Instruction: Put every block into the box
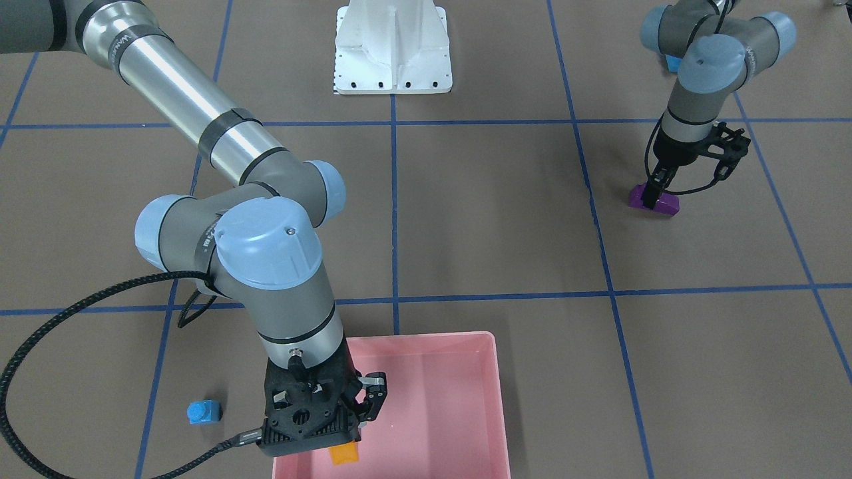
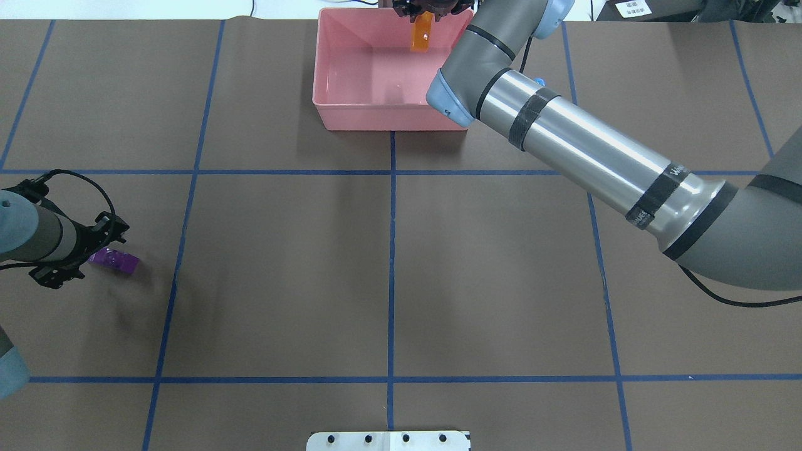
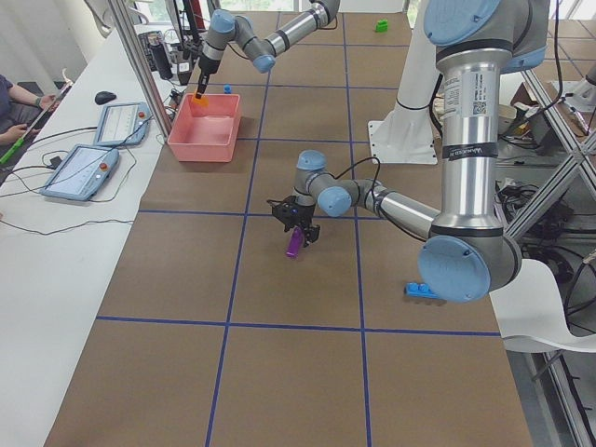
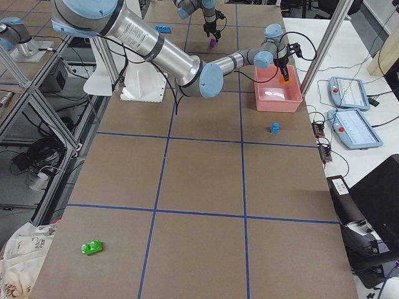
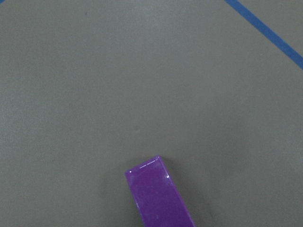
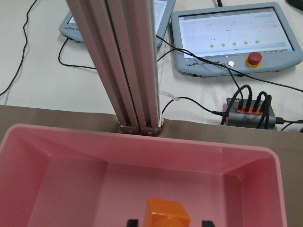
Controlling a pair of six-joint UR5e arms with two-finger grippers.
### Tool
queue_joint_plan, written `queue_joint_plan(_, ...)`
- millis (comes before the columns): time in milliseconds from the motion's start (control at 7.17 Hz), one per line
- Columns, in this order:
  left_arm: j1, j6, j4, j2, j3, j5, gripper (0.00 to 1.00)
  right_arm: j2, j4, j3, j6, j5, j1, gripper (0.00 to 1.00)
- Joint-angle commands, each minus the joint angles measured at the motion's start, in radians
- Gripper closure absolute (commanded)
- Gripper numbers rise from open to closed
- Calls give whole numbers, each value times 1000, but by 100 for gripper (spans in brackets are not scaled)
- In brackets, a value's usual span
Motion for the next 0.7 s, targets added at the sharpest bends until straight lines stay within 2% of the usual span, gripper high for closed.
queue_joint_plan(0,10,0,-7,-21,52,19,8,25,0,-1,-1,81,40,0)
queue_joint_plan(140,10,-1,-7,-25,51,18,8,25,-20,8,-16,123,68,0)
queue_joint_plan(279,16,-16,-7,-28,51,18,20,22,-75,40,-50,184,107,0)
queue_joint_plan(419,28,-77,-8,-31,48,24,82,21,-165,75,-115,248,155,0)
queue_joint_plan(558,35,-85,-7,-35,38,44,100,18,-266,100,-203,304,201,0)
